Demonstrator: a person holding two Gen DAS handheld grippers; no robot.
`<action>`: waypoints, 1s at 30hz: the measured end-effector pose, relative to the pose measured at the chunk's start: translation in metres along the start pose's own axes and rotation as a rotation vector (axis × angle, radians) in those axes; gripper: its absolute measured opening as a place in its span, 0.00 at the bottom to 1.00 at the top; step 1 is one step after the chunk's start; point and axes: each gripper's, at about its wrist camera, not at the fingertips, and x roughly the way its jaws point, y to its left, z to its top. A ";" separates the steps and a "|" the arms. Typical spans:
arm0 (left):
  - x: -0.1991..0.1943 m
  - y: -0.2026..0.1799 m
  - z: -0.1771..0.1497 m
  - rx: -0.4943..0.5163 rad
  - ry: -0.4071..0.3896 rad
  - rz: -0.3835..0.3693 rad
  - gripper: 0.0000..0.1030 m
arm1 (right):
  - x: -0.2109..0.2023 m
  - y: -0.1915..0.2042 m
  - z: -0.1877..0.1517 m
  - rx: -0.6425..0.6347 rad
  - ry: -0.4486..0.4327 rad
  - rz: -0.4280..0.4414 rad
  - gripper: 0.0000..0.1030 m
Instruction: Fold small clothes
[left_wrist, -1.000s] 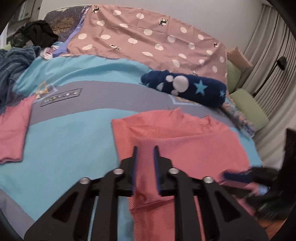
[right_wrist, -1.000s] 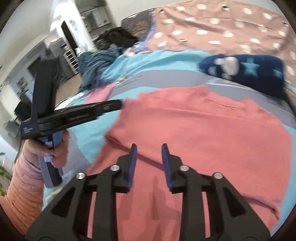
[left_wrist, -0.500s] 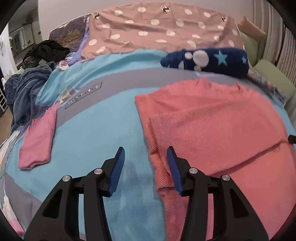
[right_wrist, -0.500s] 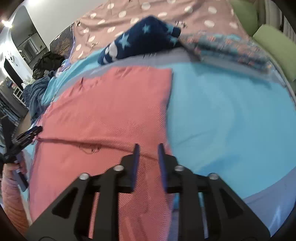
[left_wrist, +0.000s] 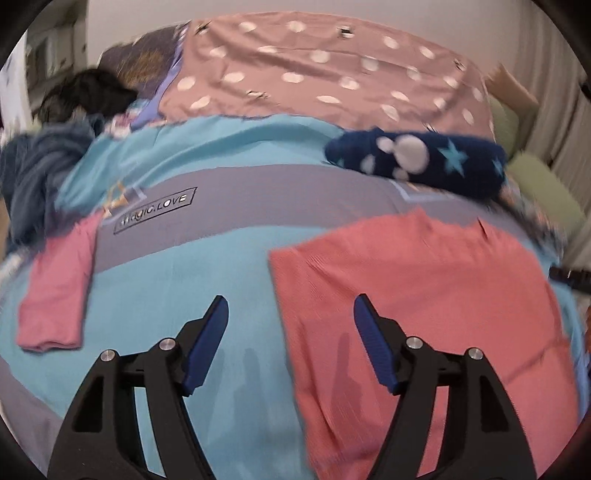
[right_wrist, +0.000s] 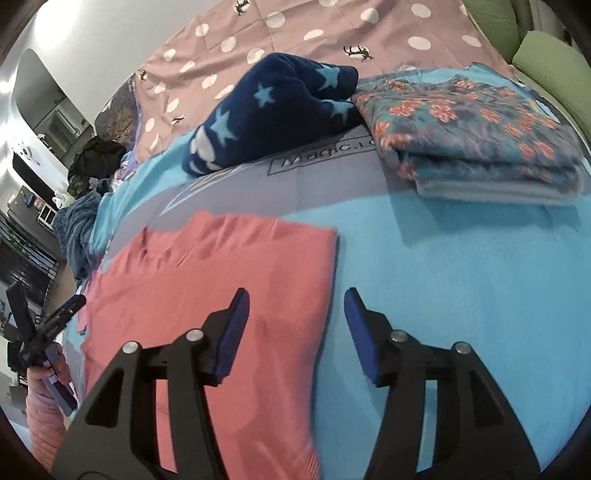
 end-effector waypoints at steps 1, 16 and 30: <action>0.008 0.006 0.006 -0.021 0.010 -0.016 0.69 | 0.006 -0.002 0.004 0.009 0.007 0.011 0.53; 0.071 -0.025 0.033 0.049 0.049 -0.117 0.02 | 0.030 0.010 0.026 -0.091 -0.019 -0.031 0.05; 0.055 -0.076 0.055 0.244 0.015 -0.174 0.46 | 0.029 0.061 0.048 -0.257 -0.003 0.013 0.45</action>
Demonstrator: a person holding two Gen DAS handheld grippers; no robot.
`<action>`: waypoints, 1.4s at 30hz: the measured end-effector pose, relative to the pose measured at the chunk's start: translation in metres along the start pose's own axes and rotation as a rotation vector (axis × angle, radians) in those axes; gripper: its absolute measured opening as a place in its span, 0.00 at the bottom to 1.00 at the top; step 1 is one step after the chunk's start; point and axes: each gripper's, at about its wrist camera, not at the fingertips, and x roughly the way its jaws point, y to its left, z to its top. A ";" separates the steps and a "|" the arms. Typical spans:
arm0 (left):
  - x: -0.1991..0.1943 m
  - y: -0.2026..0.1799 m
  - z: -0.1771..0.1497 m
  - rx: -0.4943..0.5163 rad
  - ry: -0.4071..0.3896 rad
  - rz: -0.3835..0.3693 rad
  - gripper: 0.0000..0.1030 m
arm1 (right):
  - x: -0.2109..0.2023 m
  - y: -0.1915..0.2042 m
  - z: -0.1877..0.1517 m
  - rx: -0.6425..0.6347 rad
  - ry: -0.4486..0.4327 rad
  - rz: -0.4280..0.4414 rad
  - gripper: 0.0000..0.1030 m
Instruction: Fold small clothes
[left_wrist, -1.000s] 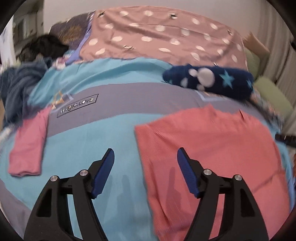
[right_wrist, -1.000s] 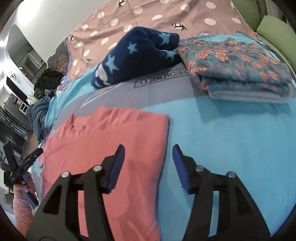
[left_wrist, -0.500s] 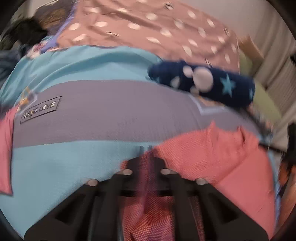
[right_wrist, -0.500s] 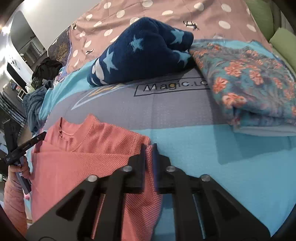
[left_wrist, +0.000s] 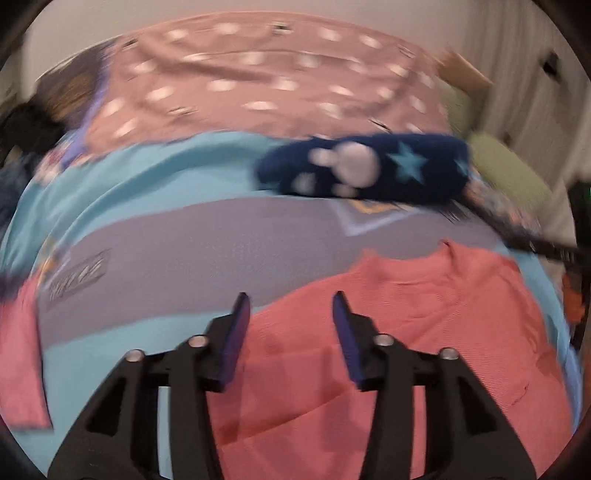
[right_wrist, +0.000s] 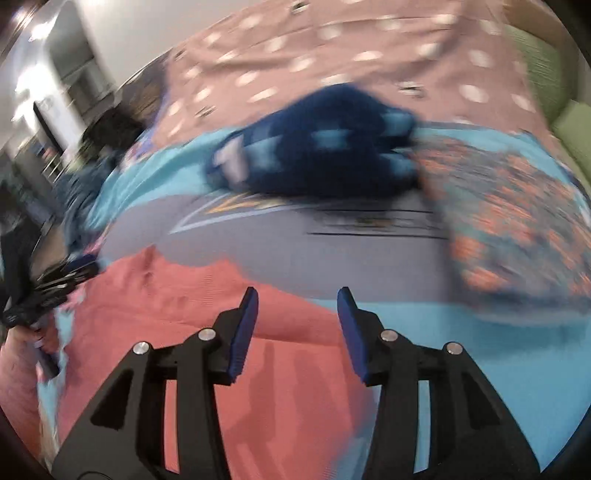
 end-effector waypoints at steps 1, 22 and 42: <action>0.008 -0.011 0.003 0.043 0.022 0.008 0.46 | 0.011 0.014 0.004 -0.049 0.032 0.014 0.46; -0.105 -0.005 -0.115 -0.037 -0.060 0.133 0.76 | -0.092 -0.015 -0.153 0.095 0.043 -0.028 0.27; -0.217 -0.026 -0.284 -0.353 -0.110 0.021 0.83 | -0.190 0.000 -0.305 0.268 -0.051 0.066 0.57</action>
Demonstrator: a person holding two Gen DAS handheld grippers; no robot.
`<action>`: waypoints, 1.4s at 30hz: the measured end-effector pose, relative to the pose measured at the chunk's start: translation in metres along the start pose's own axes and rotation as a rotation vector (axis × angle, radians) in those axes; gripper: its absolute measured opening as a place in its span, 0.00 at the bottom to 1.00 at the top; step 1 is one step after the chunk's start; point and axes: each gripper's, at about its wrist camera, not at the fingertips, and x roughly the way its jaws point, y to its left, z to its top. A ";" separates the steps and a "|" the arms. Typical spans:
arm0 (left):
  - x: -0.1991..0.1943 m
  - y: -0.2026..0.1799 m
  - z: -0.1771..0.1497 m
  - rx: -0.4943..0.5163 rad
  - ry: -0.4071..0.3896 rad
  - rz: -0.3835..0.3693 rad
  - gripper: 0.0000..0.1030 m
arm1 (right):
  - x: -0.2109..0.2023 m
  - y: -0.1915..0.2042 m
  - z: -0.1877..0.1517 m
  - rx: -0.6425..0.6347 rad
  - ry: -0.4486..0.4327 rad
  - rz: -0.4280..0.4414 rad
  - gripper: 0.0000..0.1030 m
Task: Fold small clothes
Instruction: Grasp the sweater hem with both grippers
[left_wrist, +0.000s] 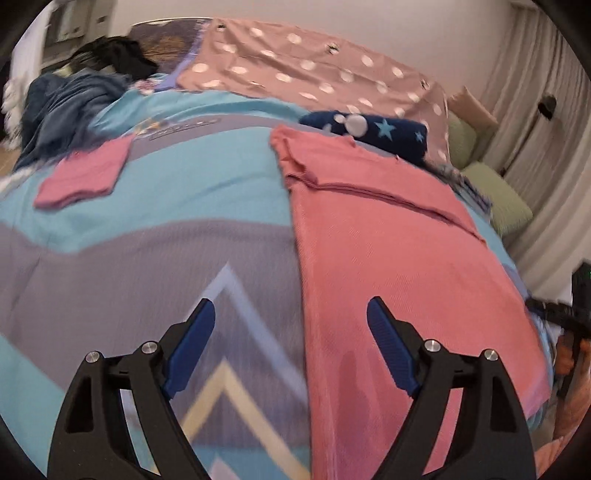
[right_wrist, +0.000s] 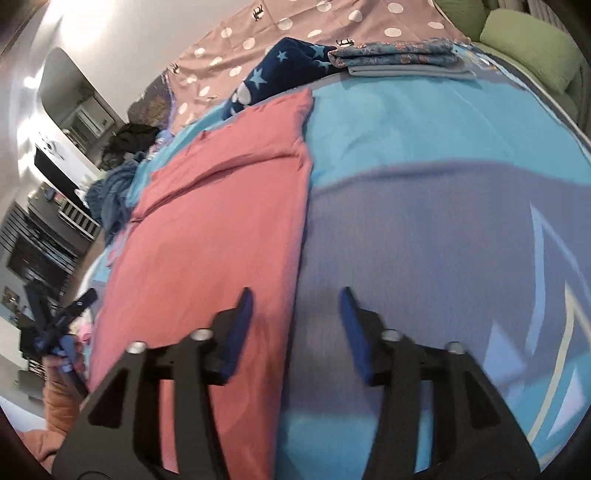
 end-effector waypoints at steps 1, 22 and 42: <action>-0.001 0.003 -0.005 -0.026 -0.001 -0.013 0.85 | -0.007 0.001 -0.009 0.005 -0.016 0.005 0.61; -0.078 -0.008 -0.107 -0.085 0.068 -0.305 0.97 | -0.073 -0.011 -0.132 0.175 -0.070 0.299 0.80; -0.043 -0.021 -0.098 -0.120 0.110 -0.380 0.15 | -0.050 0.003 -0.131 0.175 0.025 0.413 0.37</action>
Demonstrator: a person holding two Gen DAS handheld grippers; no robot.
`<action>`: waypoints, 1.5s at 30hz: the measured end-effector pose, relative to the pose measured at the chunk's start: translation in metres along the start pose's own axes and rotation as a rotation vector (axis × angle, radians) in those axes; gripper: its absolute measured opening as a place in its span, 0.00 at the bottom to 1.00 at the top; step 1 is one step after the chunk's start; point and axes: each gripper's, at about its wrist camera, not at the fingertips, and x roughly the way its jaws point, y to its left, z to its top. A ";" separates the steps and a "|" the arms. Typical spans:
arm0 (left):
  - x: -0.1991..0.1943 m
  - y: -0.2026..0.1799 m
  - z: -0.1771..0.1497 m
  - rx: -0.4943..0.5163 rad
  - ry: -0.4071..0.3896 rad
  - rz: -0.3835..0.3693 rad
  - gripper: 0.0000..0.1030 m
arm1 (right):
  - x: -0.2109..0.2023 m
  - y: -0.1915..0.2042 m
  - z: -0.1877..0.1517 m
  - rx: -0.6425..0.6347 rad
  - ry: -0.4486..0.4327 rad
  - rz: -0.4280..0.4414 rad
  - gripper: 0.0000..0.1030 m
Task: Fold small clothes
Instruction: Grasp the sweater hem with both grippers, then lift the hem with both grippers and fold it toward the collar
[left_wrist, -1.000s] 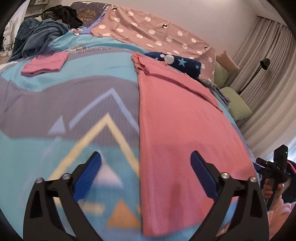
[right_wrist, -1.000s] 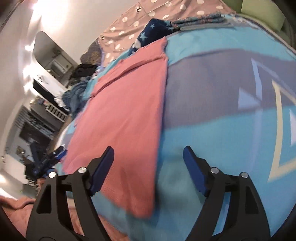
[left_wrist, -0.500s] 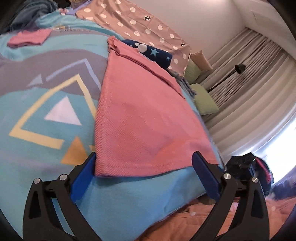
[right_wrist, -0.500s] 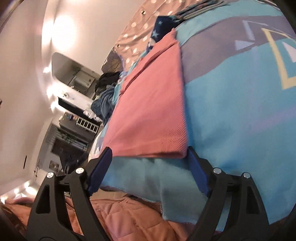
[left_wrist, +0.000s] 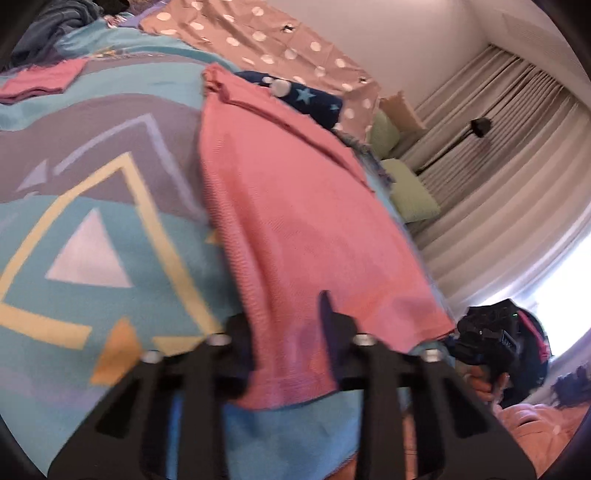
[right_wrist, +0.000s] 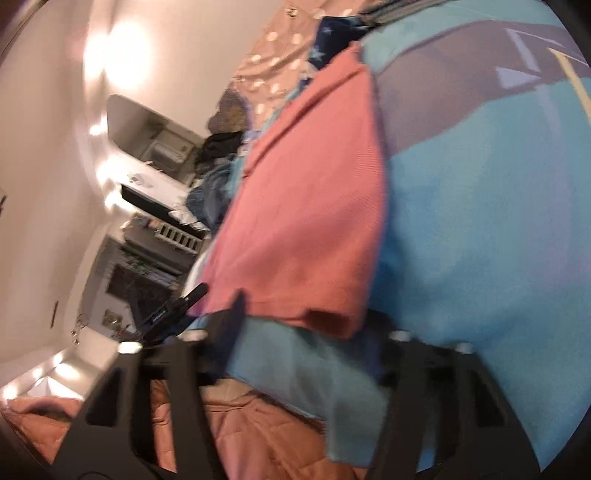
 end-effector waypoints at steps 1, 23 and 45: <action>0.000 0.005 0.001 -0.028 0.003 0.001 0.08 | 0.001 -0.008 0.003 0.045 -0.004 -0.009 0.25; -0.037 -0.030 0.043 0.013 -0.076 0.012 0.07 | -0.033 0.031 0.034 -0.019 -0.156 0.041 0.05; -0.041 -0.039 0.095 0.069 -0.159 0.016 0.05 | -0.036 0.054 0.080 -0.083 -0.225 0.056 0.05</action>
